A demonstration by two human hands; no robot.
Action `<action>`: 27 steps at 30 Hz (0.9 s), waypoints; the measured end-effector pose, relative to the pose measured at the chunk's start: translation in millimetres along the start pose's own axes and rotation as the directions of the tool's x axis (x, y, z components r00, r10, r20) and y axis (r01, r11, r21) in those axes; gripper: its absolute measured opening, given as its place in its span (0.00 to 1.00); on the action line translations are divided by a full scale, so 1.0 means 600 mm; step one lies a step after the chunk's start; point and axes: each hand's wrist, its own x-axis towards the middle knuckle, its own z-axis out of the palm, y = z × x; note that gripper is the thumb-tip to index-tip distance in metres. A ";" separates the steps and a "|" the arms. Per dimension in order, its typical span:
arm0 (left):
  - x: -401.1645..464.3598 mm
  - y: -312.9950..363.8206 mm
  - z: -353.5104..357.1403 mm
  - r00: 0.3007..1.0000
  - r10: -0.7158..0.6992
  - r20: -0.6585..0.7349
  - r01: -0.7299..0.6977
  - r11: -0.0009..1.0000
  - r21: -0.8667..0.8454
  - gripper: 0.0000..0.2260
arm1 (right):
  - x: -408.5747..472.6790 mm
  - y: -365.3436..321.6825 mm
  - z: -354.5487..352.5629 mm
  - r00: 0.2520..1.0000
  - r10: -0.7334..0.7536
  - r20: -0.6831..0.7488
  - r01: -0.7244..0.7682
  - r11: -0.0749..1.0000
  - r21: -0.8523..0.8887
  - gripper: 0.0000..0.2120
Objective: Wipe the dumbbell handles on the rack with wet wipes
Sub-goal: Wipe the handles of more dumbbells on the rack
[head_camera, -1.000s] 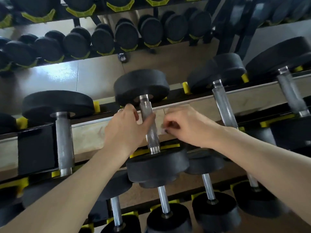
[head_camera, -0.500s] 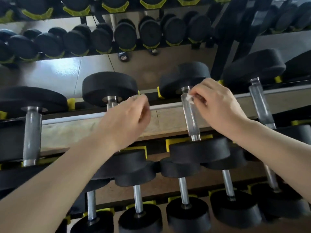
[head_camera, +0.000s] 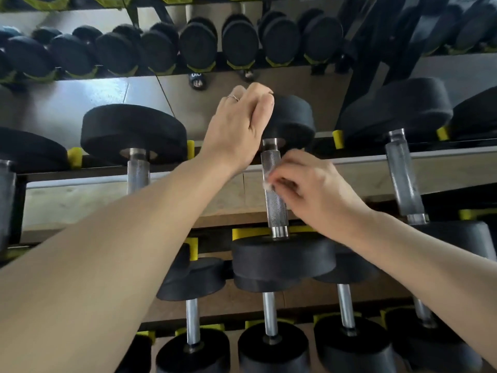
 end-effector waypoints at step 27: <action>-0.008 0.009 0.010 0.995 -0.022 -0.098 0.019 0.999 -0.035 0.22 | -0.006 0.005 -0.017 0.969 -0.118 0.216 0.101 0.991 0.087 0.07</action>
